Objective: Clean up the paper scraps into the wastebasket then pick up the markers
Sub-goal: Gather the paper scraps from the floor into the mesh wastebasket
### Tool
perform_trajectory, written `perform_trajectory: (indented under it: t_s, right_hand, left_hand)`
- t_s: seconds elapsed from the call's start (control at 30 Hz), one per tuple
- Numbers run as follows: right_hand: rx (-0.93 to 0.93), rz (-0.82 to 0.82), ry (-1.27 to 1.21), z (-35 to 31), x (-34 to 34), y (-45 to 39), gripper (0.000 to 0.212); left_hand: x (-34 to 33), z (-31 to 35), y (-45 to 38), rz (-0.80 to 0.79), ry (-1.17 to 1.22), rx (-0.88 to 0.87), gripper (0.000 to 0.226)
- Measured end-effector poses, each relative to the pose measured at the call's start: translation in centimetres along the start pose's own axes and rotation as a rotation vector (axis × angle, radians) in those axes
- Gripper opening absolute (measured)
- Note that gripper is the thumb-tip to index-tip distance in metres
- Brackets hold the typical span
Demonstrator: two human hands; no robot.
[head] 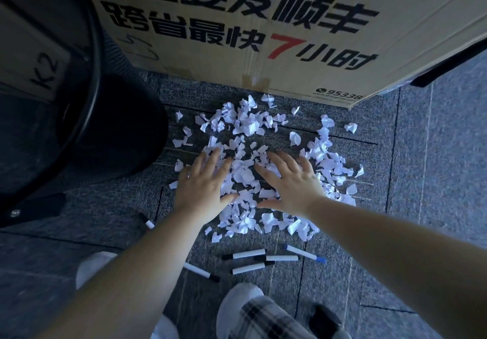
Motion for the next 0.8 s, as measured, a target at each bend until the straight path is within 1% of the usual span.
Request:
perform_trajectory:
  t_s: [0.17,0.23,0.3,0.4,0.47,0.53,0.6,0.67,0.7,0.73,0.77,0.8]
  right_hand:
    - [0.019,0.049,0.054,-0.5,0.4,-0.5,0.082]
    - [0.017,0.101,0.057,-1.1,0.4,-1.0,0.079]
    - [0.054,0.172,0.059,-1.6,0.1,-1.4,0.071]
    - [0.175,0.224,0.069,-2.1,-0.6,-1.6,0.050]
    - [0.201,0.201,0.041,-2.5,-0.9,-1.8,0.036]
    - [0.181,0.134,0.018,-2.9,-0.7,-2.1,0.030]
    - [0.181,0.075,0.017,-3.2,-0.3,-2.5,0.035]
    - [0.162,0.005,-0.039,-3.1,0.4,-2.7,0.038]
    - [0.132,-0.013,-0.088,-3.0,0.7,-2.8,0.035]
    - [0.092,-0.010,-0.139,-2.7,1.1,-2.9,0.027]
    - [0.046,-0.002,-0.191,-2.4,1.4,-2.8,0.017]
    - [-0.001,0.009,-0.251,-2.1,1.9,-2.7,0.014]
  left_hand:
    - [-0.5,-0.2,0.0,0.167,-0.082,-0.036,0.073]
    - [-0.8,-0.5,-0.1,0.229,-0.106,-0.057,0.065]
    - [-0.9,-0.5,0.0,0.261,-0.140,-0.081,0.056]
    - [-1.1,-0.3,0.1,0.229,-0.142,-0.088,0.038]
    - [-1.3,-0.5,-0.1,0.171,-0.069,-0.086,0.030]
    - [-1.3,-0.6,-0.4,0.111,0.018,-0.090,0.031]
    - [-0.9,-0.6,-0.7,0.079,0.081,-0.081,0.030]
    - [-0.4,-0.5,-0.8,0.053,0.096,-0.059,0.029]
    - [-0.1,-0.5,-0.8,0.037,0.103,-0.048,0.030]
    - [0.4,-0.5,-0.7,0.031,0.123,-0.032,0.033]
    - [0.9,-0.6,-0.6,0.045,0.153,-0.019,0.035]
    - [1.3,-0.8,-0.5,0.070,0.193,-0.008,0.035]
Point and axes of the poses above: each hand's wrist, its own y-axis away from the middle knuckle, its own x-axis out of the back of the hand, z = x × y, the point moved 1 cm from there along -y, towards the middle knuckle, and after that the axes turned 15 degrees about -x, right-handed, at the moved point
